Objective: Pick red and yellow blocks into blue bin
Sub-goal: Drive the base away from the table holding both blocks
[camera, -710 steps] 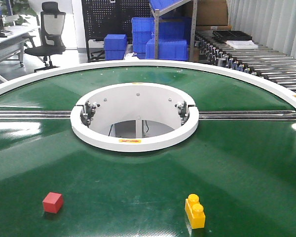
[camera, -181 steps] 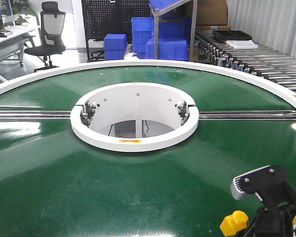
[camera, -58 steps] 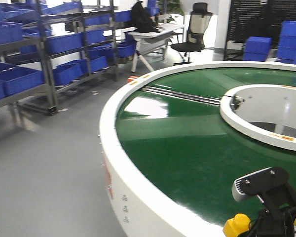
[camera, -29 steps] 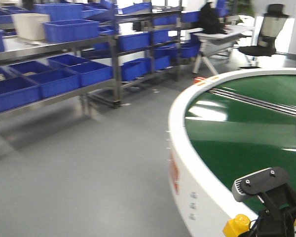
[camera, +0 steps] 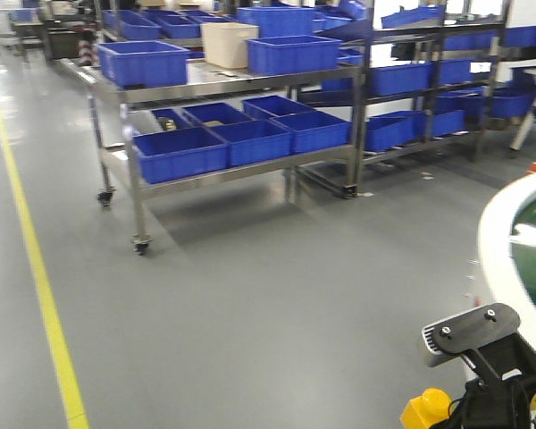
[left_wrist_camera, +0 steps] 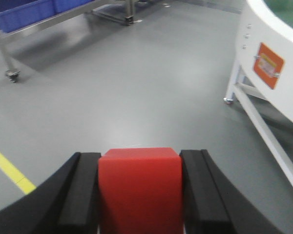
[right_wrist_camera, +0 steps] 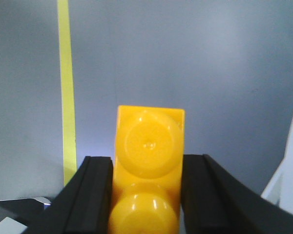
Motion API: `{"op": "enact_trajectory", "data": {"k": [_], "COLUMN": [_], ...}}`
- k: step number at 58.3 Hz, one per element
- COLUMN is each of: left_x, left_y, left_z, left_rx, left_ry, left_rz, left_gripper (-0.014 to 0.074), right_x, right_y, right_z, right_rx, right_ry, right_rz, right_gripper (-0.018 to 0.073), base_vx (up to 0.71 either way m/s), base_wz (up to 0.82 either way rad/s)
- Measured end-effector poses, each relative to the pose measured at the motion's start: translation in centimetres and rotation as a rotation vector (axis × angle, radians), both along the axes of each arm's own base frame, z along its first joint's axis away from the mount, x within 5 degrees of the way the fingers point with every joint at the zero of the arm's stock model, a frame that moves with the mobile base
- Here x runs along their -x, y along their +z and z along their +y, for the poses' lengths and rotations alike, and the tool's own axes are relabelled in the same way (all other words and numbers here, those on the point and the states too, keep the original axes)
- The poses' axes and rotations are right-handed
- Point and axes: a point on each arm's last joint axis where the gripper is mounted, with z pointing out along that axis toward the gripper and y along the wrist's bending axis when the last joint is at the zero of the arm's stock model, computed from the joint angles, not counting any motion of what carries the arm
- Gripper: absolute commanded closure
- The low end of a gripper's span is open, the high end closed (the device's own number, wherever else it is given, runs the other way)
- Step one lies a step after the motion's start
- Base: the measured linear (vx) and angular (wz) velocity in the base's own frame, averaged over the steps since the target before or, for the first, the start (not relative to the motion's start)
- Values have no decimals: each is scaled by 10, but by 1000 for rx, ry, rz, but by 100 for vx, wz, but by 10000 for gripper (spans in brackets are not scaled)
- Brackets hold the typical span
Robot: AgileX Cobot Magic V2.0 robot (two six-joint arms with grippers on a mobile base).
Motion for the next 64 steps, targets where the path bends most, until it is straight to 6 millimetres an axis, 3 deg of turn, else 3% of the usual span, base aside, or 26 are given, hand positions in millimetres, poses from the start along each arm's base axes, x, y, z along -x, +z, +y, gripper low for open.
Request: {"op": "enact_trajectory", "data": {"k": [64], "left_x": [0], "left_y": [0], "left_z": [0], "left_rx": [0], "left_ry": [0], "left_rz": [0], "left_gripper": [359], "right_x": [0], "right_y": [0], "right_z": [0], "right_rx": [1], "right_ry": [0], "right_rz": [2], "right_gripper": [288], "base_vx": [18], "base_wz": [13]}}
